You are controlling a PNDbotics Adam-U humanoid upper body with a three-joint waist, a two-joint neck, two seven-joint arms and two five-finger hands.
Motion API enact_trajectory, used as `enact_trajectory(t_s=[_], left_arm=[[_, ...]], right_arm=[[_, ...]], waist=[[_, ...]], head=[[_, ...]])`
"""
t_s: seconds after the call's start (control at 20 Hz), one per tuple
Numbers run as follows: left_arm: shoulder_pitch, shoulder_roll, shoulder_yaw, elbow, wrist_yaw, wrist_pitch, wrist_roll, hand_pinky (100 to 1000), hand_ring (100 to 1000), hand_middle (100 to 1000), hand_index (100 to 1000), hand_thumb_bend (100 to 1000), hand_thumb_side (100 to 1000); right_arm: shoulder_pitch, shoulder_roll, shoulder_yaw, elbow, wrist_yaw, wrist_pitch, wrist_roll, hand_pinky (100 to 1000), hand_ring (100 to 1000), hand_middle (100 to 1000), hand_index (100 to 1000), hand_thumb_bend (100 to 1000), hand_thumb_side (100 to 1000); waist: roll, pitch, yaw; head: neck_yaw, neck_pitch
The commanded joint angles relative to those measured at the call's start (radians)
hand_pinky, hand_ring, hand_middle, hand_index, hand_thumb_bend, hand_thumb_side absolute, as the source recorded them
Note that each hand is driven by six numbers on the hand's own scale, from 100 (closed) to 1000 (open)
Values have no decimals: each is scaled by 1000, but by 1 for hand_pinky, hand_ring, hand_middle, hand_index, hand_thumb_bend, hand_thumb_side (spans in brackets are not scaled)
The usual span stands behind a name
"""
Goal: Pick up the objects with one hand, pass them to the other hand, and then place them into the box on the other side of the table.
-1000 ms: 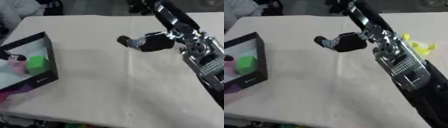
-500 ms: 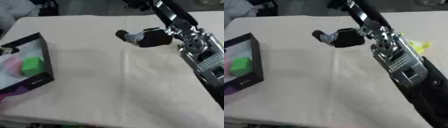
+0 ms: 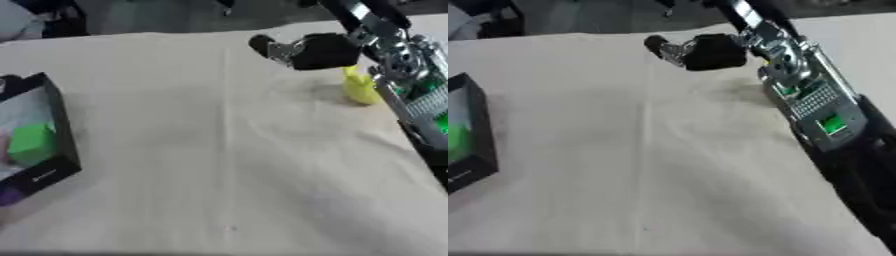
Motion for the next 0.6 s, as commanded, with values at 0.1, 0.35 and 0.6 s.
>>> enact_trajectory(t_s=[0.1,0.35,0.6], left_arm=[[13,-11,52,-78,68,4,69,816,677,692,783,663,475],[38,-48,72,-149,147,-2,147,818,673,690,787,658,493],[56,-61,54,-186,230,-20,231,823,669,685,782,657,497]], right_arm=[[10,-80,-60,1,-54,13,62,854,849,811,871,487,367],[46,-152,-114,4,-123,15,103,861,872,837,887,474,381],[75,-241,-158,30,-145,-2,136,866,870,814,892,491,393]], waist=[[-12,-17,-4],[-15,-16,-8],[-21,-14,-15]], head=[[-20,-10],[-48,-27],[-78,-40]])
